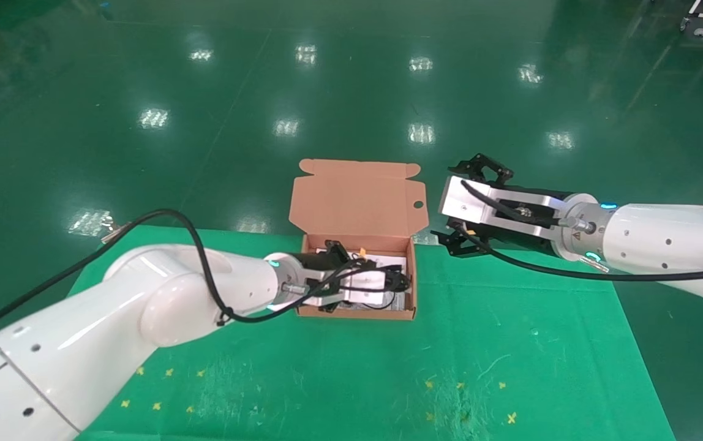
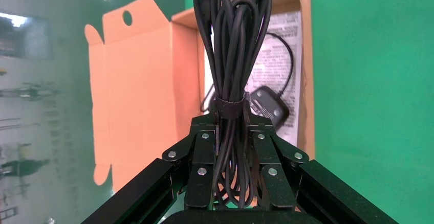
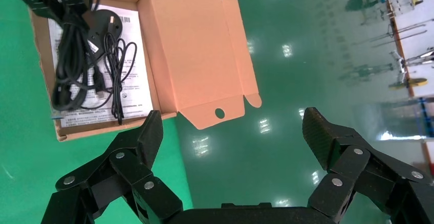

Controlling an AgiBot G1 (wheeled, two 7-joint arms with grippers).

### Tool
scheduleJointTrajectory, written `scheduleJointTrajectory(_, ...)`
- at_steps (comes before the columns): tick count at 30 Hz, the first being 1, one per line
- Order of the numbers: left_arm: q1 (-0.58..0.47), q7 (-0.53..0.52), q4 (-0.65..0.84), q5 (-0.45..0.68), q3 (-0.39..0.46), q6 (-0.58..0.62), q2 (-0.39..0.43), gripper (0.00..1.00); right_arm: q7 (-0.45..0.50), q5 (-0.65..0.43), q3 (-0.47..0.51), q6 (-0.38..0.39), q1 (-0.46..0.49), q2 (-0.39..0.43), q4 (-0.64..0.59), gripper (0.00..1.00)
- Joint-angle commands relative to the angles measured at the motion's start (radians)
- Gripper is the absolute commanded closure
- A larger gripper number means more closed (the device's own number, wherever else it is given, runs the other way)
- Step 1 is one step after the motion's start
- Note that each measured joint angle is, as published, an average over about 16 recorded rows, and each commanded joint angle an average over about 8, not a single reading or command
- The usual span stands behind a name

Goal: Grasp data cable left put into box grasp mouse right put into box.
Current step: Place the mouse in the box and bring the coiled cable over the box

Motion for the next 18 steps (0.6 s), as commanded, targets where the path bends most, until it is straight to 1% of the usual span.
scheduleJointTrajectory(1,-0.007,-0.008,0.007,-0.017,0.017,-0.006,0.001,0.00,0.021,-0.017,-0.006,0.001,0.003,0.004,0.011,0.00)
scheduleJointTrajectory(10,-0.007,-0.006,0.004,-0.015,0.014,-0.005,-0.001,0.00,0.018,-0.014,-0.006,0.001,0.004,0.002,0.007,0.00)
scheduleJointTrajectory(18,-0.013,-0.015,-0.027,-0.031,0.006,-0.010,-0.029,0.00,0.012,-0.013,-0.002,0.002,0.009,0.001,0.007,0.00)
